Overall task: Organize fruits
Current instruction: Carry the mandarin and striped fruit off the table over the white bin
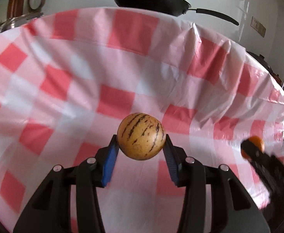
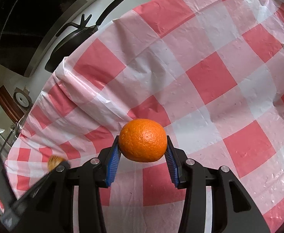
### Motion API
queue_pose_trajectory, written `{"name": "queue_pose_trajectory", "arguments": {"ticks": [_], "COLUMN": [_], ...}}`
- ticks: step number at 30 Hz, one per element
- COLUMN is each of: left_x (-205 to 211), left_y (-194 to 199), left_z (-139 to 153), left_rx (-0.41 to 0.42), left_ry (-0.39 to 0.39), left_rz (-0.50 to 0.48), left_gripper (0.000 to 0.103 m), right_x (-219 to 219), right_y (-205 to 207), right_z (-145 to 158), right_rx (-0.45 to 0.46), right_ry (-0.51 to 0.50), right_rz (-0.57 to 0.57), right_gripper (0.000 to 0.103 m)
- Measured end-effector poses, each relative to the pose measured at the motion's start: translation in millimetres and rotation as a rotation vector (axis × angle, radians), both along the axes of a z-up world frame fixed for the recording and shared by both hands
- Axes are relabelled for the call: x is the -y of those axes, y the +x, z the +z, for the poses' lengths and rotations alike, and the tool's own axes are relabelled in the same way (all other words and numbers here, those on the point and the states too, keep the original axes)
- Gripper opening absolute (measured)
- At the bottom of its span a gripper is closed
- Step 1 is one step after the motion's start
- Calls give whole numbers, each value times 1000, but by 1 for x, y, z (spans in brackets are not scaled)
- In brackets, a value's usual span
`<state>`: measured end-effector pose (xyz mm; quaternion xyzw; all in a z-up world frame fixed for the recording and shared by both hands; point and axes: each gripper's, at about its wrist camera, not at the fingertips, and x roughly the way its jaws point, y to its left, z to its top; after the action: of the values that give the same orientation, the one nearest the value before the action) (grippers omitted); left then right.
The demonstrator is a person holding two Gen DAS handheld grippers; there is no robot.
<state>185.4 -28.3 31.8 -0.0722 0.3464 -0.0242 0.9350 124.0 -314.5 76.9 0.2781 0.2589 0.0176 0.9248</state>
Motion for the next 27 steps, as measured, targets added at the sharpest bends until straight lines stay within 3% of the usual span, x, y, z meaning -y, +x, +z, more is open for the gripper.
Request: {"name": "queue_pose_trajectory", "arguments": {"ticks": [8,12,21,27], "left_x": [-24,-37,-48,-64], "left_y": [-77,-108,-155,-212], "left_z": [-1,-1,11,21], "left_rx": [7,21,69,112], "left_ry": [66,110,86,71], "left_rz": [33,38,46,72], "left_gripper": [46,46,46,46], "right_x": [-5,-10,-46,-79], "right_y": [-6,-27,-109,-174], "right_z": [3,7,12,18], "right_rx": [19,41,66,79], "right_ry": [-16,-49,-70,-89], "right_rz": [24,13,122,215], "right_gripper": [44,44,44,44]}}
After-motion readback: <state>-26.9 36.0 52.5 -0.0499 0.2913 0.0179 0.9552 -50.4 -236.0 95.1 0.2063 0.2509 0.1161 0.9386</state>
